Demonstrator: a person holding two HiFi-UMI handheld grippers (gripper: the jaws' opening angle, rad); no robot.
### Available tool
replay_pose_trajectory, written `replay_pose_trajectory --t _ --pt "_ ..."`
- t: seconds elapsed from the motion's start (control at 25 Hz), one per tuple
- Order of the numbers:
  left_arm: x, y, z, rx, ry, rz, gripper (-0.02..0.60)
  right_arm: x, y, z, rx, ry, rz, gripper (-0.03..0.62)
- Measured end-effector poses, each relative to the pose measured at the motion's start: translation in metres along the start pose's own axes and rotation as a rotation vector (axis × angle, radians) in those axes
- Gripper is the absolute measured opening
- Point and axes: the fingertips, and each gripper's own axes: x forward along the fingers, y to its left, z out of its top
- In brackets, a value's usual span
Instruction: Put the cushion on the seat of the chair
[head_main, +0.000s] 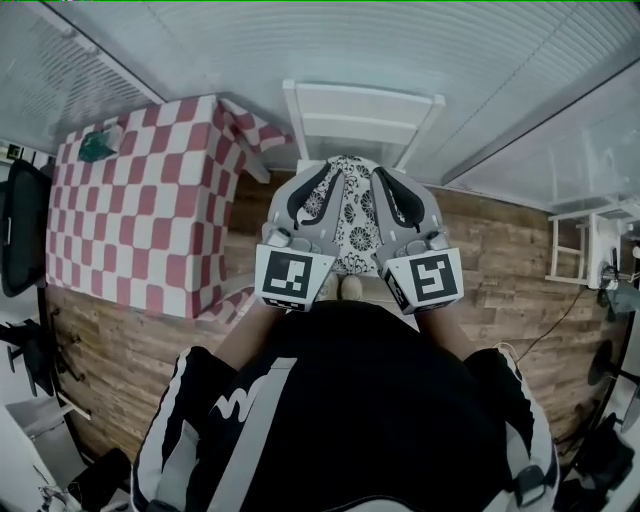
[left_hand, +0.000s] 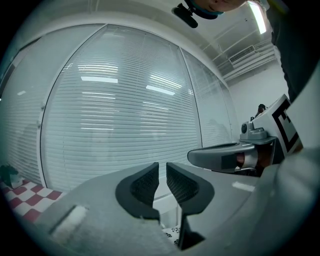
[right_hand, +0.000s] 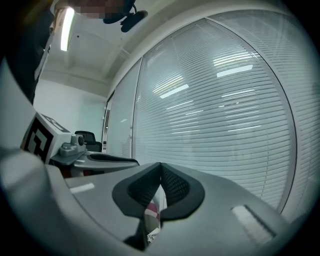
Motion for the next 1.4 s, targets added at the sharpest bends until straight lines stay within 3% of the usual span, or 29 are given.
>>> replay_pose_trajectory --t 0.2,0.52,1.04,1.4 --pt "0.000 -0.002 0.002 -0.010 -0.008 -0.027 0.005 0.001 -0.003 -0.004 -0.005 0.008 -0.006 -0.002" --pt "0.005 -0.003 0.010 0.024 -0.036 -0.046 0.003 0.003 0.005 0.011 -0.027 -0.009 0.005 -0.002" --pt "0.015 0.017 0.009 -0.055 0.004 0.014 0.003 0.015 -0.001 0.020 -0.016 0.002 -0.021 -0.002" --pt "0.032 0.029 0.018 -0.064 0.004 0.046 0.003 0.029 -0.009 0.026 0.001 0.011 -0.054 -0.002"
